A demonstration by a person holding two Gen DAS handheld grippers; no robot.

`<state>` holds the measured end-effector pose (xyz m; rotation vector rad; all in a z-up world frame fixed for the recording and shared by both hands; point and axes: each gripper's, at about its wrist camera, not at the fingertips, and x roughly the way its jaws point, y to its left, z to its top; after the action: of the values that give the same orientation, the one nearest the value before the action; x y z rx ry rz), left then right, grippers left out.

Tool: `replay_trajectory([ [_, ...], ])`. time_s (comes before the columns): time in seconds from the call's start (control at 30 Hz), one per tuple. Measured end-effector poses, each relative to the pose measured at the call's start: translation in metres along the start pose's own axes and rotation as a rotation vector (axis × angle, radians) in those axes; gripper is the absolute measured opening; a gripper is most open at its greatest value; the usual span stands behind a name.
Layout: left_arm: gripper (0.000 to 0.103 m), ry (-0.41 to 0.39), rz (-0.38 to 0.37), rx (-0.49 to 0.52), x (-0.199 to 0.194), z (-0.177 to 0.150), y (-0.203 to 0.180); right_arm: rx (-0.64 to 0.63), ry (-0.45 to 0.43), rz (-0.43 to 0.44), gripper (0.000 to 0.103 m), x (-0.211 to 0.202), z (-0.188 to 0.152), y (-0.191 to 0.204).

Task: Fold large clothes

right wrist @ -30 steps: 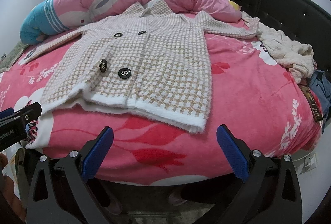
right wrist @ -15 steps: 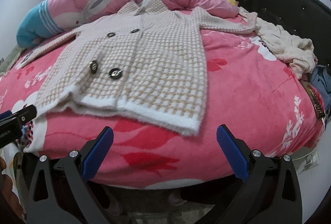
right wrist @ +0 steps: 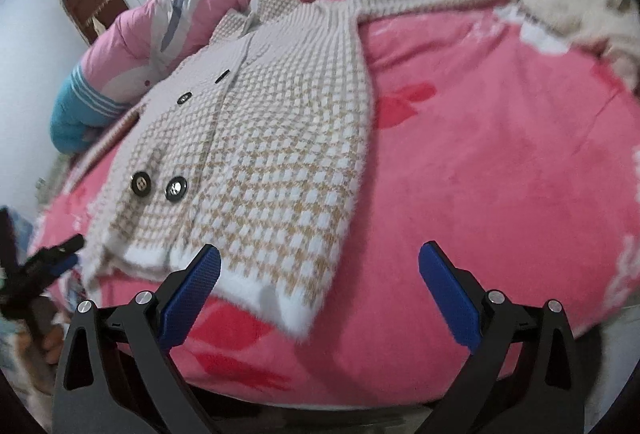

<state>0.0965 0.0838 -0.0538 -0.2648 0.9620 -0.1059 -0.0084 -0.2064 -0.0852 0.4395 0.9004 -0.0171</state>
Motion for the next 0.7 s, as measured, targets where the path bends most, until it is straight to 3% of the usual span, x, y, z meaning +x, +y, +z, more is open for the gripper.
replay_trajectory([
  [0.17,0.095,-0.022,0.084,0.03,0.022,0.008,0.004,0.018,0.019,0.044,0.084,0.018,0.008,-0.007],
  [0.27,0.094,-0.042,0.093,0.026,0.026,0.008,0.007,0.011,0.019,0.035,0.075,0.024,0.014,-0.009],
  [0.33,0.083,-0.047,0.108,0.028,0.027,0.008,0.009,0.012,0.026,0.034,0.069,0.025,0.016,-0.009],
  [0.37,0.073,-0.049,0.124,0.029,0.027,0.009,0.009,0.006,0.03,0.036,0.066,0.025,0.016,-0.008],
  [0.43,0.066,-0.053,0.125,0.021,0.025,0.01,0.012,-0.013,0.047,0.044,0.054,0.024,0.015,-0.005],
  [0.5,0.054,-0.056,0.135,0.021,0.023,0.009,0.014,-0.031,0.06,0.052,0.048,0.022,0.011,-0.002],
  [0.63,0.044,-0.039,0.154,0.06,0.027,0.01,0.009,-0.074,0.064,0.011,0.039,0.027,0.008,0.004],
  [0.7,0.031,-0.04,0.169,0.095,0.031,0.012,0.001,-0.084,0.05,0.011,0.033,0.031,0.009,0.003],
])
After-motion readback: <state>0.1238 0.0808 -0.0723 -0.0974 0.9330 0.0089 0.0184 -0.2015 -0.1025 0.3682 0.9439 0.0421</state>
